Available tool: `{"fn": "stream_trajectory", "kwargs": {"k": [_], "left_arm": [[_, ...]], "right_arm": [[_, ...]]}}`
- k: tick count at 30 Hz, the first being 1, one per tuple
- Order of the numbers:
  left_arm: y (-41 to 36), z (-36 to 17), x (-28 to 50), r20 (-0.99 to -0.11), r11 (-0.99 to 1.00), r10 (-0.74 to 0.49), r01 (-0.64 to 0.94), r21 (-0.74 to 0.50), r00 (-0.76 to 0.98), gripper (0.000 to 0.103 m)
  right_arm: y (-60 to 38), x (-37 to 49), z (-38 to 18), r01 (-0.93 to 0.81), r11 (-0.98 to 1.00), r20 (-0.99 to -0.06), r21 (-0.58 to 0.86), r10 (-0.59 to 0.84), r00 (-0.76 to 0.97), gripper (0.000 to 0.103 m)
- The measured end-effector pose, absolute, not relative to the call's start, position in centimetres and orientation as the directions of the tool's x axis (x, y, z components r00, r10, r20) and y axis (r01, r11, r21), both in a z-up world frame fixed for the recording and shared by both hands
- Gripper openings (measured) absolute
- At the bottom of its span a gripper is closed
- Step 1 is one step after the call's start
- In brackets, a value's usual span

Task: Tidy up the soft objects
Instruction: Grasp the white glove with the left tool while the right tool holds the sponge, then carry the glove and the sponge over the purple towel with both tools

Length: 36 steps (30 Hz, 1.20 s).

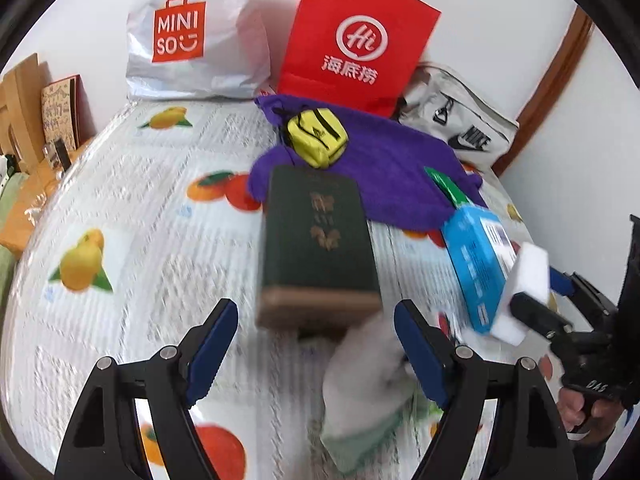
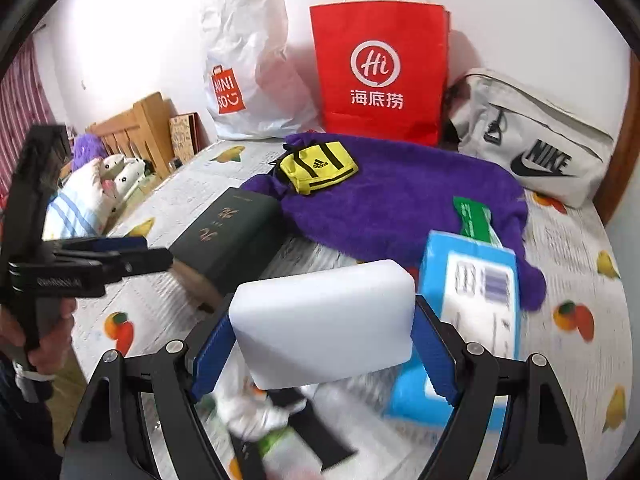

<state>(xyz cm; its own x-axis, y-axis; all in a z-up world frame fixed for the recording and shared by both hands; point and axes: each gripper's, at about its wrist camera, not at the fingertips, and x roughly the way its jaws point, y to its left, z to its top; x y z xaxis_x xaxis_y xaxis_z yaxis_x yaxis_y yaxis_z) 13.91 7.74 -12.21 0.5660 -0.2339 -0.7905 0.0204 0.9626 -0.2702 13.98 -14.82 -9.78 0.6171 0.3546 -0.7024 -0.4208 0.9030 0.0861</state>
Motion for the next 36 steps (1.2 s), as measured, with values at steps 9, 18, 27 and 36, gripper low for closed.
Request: {"fn": "stream_trajectory", "kwargs": {"k": [9,18,27,36], "left_arm": [[5.3,-15.8,11.6,-0.839,0.972,-0.227,0.059,-0.228,0.495,0.078],[2.7,-17.7,12.1,-0.864,0.983,-0.182,0.098,-0.154,0.47,0.078],[1.0,-17.6,11.6,-0.849,0.985,-0.117,0.172,-0.031,0.516,0.031],[2.7,-15.5,10.6,-0.817,0.981,-0.18,0.155,-0.112,0.548,0.014]], "right_arm": [[-18.3,8.8,-10.3,-0.394,0.912,-0.686,0.111,0.357,0.634,0.082],[-22.8,6.8,-14.7,-0.273,0.957,-0.755,0.103,0.253,0.605,0.082],[-23.1,7.7,-17.3,-0.243,0.968,-0.784,0.061,0.198,0.589,0.082],[-22.9,7.7,-16.9,-0.241,0.966,-0.774,0.089,0.22,0.594,0.082]]}}
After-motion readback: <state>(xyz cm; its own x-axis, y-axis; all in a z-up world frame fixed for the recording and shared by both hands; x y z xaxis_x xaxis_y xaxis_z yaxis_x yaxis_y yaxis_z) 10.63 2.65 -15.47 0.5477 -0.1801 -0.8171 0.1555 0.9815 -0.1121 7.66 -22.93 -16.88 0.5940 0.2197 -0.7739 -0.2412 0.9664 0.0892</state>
